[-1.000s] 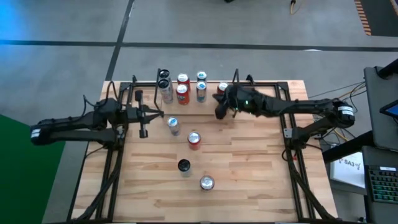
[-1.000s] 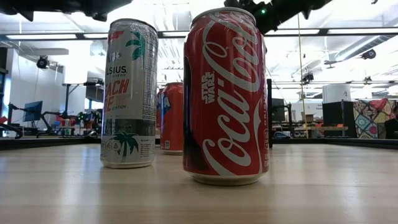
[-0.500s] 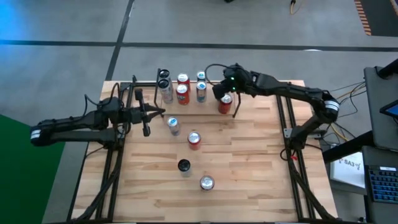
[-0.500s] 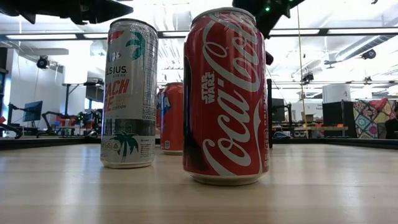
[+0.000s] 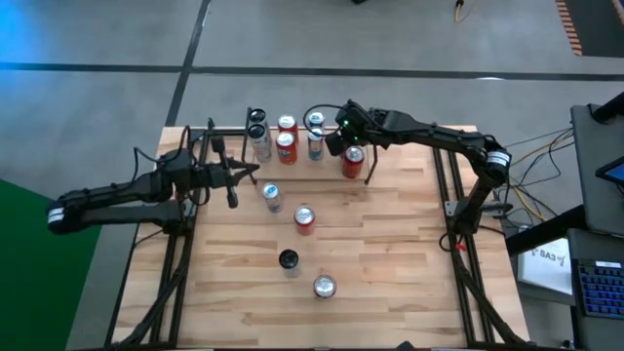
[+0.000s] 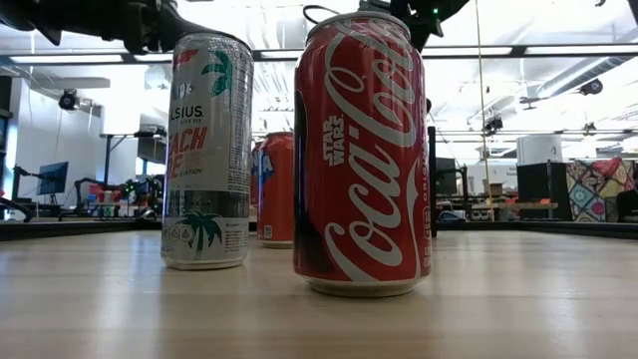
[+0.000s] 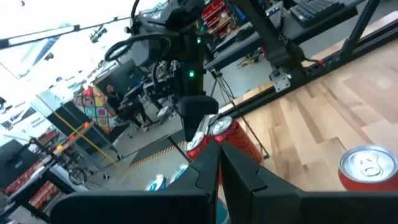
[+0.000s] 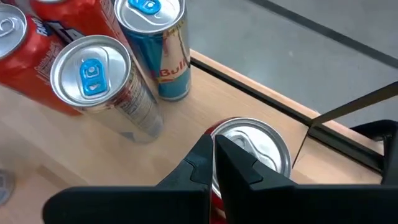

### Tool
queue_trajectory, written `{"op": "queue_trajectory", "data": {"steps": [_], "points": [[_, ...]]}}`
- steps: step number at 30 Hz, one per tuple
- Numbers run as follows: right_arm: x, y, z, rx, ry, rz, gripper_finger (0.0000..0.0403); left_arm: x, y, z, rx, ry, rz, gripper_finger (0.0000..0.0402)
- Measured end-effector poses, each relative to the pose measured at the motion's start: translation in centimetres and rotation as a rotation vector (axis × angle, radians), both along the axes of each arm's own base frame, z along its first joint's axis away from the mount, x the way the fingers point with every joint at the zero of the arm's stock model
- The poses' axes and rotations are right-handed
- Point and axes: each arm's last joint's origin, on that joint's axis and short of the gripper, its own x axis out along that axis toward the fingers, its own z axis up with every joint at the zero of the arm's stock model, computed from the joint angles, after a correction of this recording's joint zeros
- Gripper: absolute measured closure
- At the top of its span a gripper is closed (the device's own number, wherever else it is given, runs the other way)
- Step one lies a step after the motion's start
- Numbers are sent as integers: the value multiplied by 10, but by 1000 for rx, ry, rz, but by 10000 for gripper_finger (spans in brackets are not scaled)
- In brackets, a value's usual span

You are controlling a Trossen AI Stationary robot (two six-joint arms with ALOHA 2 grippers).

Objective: Place canned beverage on shelf
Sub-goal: Put the top red soda can on the shelf aligned with the other red soda can, then put the blue soda can on the shelf aligned with the other blue soda cans

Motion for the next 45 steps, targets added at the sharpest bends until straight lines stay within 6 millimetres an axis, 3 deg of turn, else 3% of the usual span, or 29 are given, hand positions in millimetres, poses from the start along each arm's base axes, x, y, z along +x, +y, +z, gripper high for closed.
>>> {"op": "queue_trajectory", "data": {"steps": [20,33,40,45], "points": [[3,-5,-16,-41,94,-79,394,-1,2,1,-7,-14,24,402],[1,-7,-17,-63,104,-138,394,-1,2,2,-5,-24,24,402],[0,-1,11,-128,79,-58,394,0,3,7,5,-77,23,402],[2,23,32,-193,72,74,394,1,3,16,-89,-205,3,402]]}}
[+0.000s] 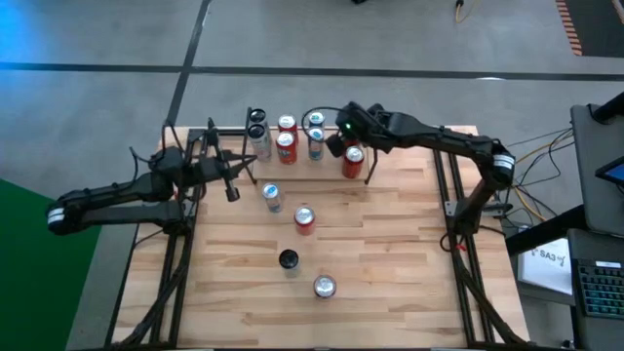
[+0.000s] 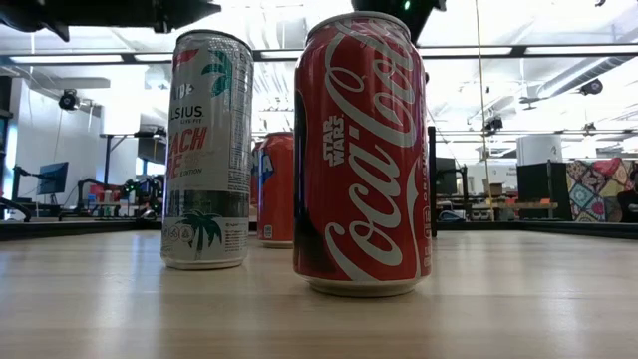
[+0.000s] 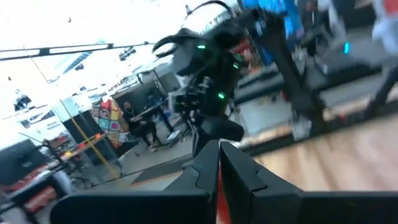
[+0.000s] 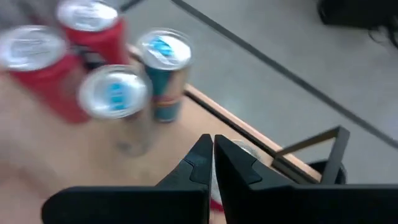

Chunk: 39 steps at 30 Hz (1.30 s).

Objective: Place canned beverage on shelf
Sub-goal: Put the blue soda can on the shelf aligned with the other blue soda cans

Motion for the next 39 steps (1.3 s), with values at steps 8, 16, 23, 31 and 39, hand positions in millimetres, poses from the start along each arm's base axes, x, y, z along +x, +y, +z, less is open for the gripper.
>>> {"op": "queue_trajectory", "data": {"steps": [8,16,23,31,39], "points": [[-1,61,17,-55,15,238,394,3,-3,1,-194,-54,-142,402],[-15,107,17,-71,2,384,394,9,-11,1,-395,-77,-297,402],[-27,137,4,-93,-43,489,394,23,-31,-7,-484,-7,-425,402],[-40,157,-23,-141,-51,603,394,36,-38,-26,-563,147,-427,402],[-48,172,-54,-128,-126,758,394,40,-35,-37,-658,216,-323,378]]}}
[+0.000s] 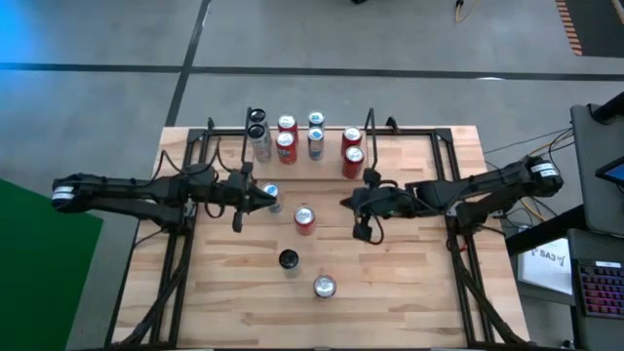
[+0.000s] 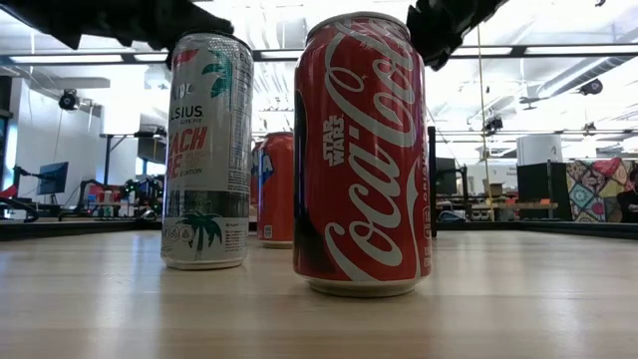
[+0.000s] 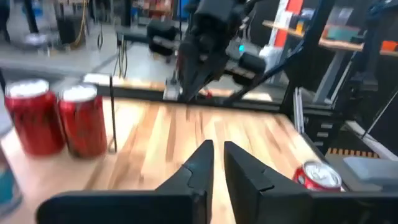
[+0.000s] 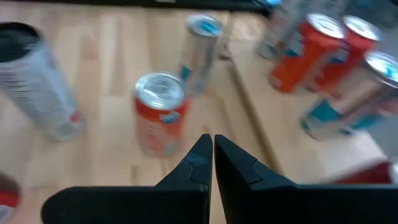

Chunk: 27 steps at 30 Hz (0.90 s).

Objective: Place canned beverage on shelf
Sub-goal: Put the blue soda can on the shelf aligned with the other blue soda cans

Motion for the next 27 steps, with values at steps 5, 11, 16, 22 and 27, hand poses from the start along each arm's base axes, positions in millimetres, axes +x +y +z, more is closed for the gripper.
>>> {"op": "queue_trajectory", "data": {"steps": [5,11,16,22,27], "points": [[0,2,-15,16,-60,83,394,-1,2,-8,22,131,72,329],[1,2,-19,13,-104,78,394,-2,6,-19,124,241,176,230],[1,2,-18,6,-108,83,394,-5,9,-24,170,309,288,145],[1,1,-18,4,-108,82,394,3,10,-35,146,367,289,80],[1,1,-18,9,-109,79,394,8,12,-43,175,419,344,59]]}}
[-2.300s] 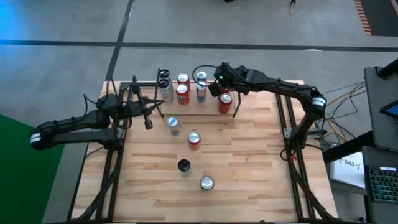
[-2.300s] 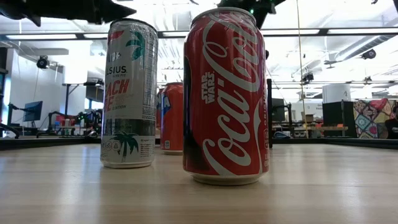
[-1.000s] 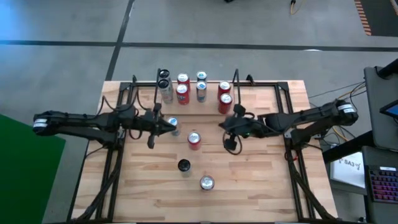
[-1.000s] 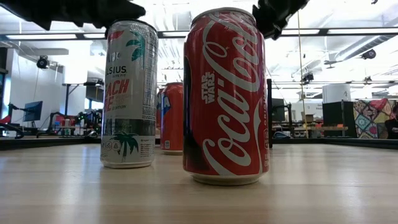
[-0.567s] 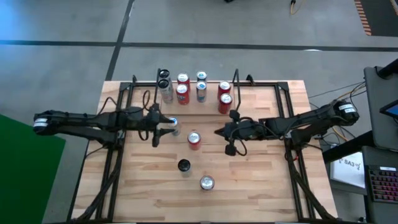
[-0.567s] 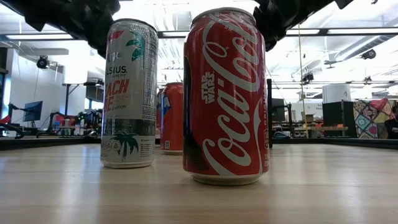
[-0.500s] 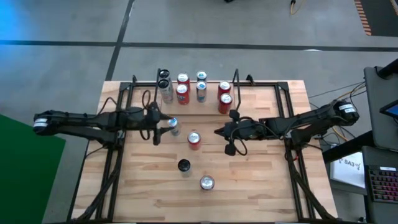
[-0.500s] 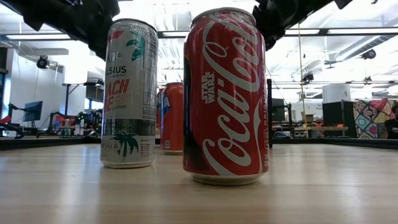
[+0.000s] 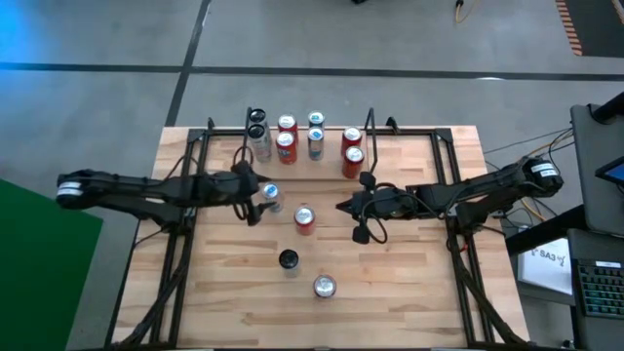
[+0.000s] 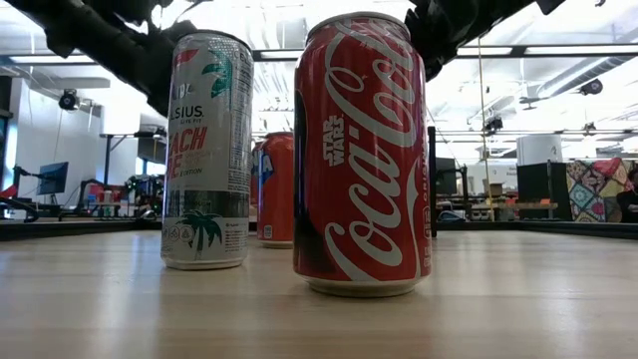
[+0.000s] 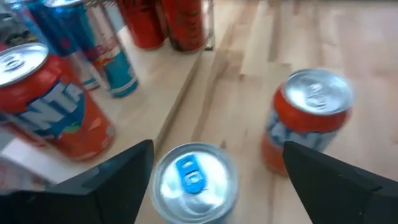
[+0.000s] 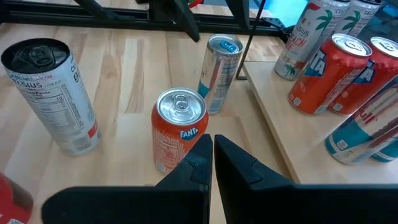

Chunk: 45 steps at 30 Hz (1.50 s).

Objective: Place canned beverage on shelf
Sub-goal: Put the blue soda can on the shelf aligned with the other blue soda cans

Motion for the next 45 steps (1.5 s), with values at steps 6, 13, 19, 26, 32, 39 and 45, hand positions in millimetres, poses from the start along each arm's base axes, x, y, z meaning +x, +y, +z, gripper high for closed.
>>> {"op": "queue_trajectory", "data": {"steps": [6,13,19,26,32,39,45], "points": [[0,0,0,7,-1,-4,394,5,1,-8,9,43,20,59],[0,0,0,8,-2,-4,394,11,3,-17,28,83,50,59],[3,0,-5,6,11,-3,394,17,3,-23,19,103,55,59],[9,1,-8,7,-4,-3,394,21,4,-29,25,116,60,80],[10,1,-10,6,1,-3,394,22,4,-30,32,124,78,160],[11,1,-10,-2,-5,2,394,18,4,-26,42,106,98,178],[12,1,-7,-1,-31,0,394,11,3,-6,33,22,102,178]]}}
